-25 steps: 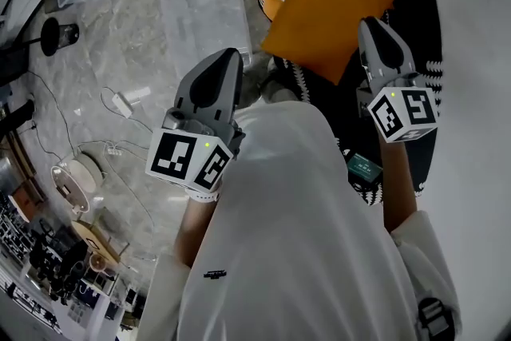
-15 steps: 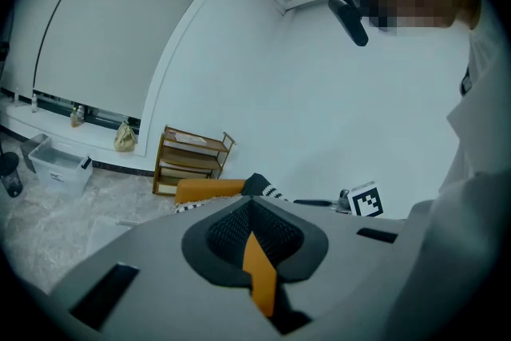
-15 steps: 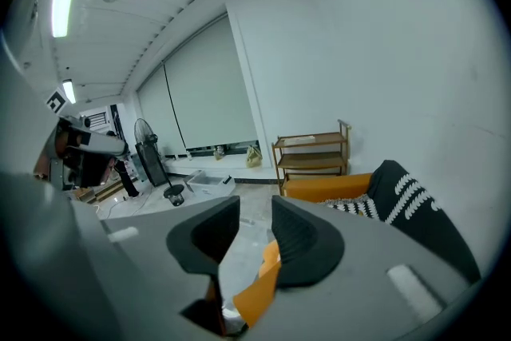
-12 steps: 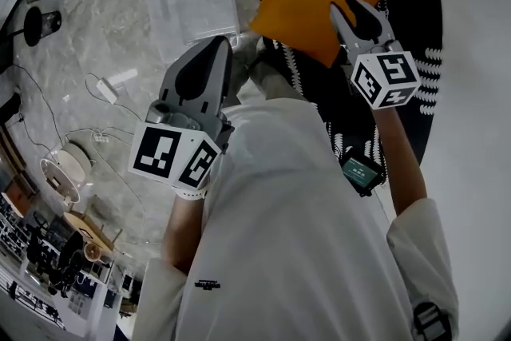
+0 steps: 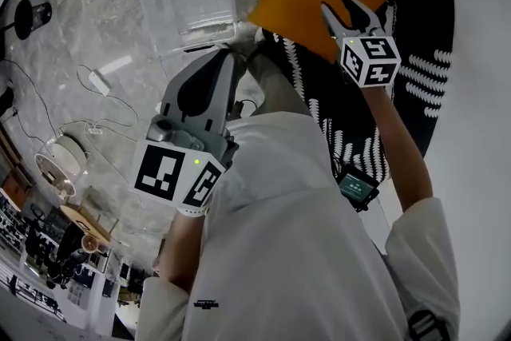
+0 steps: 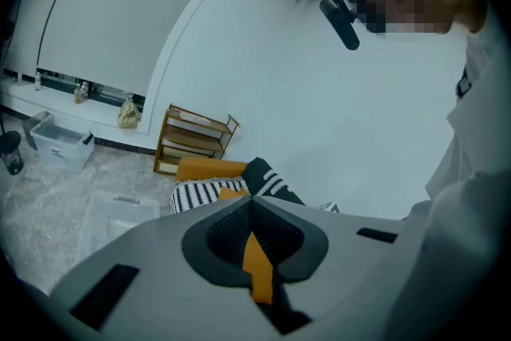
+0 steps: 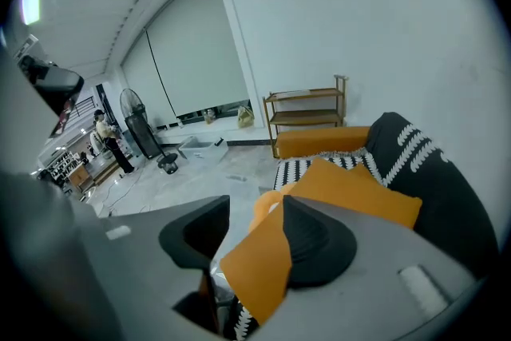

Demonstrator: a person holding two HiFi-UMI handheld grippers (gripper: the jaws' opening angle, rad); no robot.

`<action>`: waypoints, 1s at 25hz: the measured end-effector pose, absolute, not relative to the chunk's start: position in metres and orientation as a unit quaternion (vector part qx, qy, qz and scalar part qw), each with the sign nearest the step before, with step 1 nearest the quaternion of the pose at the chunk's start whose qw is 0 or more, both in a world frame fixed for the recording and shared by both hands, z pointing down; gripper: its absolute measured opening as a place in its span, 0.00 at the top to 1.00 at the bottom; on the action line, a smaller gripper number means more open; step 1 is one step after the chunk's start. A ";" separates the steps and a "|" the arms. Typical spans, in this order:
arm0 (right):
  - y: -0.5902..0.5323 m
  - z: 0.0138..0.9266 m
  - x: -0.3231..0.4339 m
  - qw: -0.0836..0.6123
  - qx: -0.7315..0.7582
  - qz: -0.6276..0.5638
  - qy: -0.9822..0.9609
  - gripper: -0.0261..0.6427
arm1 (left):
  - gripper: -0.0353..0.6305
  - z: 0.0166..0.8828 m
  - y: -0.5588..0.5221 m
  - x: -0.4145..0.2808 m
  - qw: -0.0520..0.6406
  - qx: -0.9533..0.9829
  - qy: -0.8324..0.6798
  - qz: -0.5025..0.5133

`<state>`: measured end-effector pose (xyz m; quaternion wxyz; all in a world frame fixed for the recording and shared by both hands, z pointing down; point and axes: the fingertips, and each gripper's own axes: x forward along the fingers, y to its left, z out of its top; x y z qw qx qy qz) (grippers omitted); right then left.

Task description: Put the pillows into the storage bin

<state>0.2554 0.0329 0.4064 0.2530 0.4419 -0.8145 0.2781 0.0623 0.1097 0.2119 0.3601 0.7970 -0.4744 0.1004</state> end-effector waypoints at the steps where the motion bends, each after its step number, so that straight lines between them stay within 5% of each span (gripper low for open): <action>1: 0.033 0.416 0.257 0.256 0.446 0.280 -0.811 0.63 | 0.94 0.215 0.111 0.063 0.362 0.795 -0.475 0.099; 21: 0.013 0.599 0.290 0.368 0.488 0.302 -0.731 0.56 | 0.94 0.292 0.089 0.076 0.415 0.774 -0.469 0.091; 25: 0.014 0.633 0.307 0.398 0.502 0.319 -0.699 0.45 | 0.94 0.299 0.087 0.081 0.419 0.774 -0.465 0.095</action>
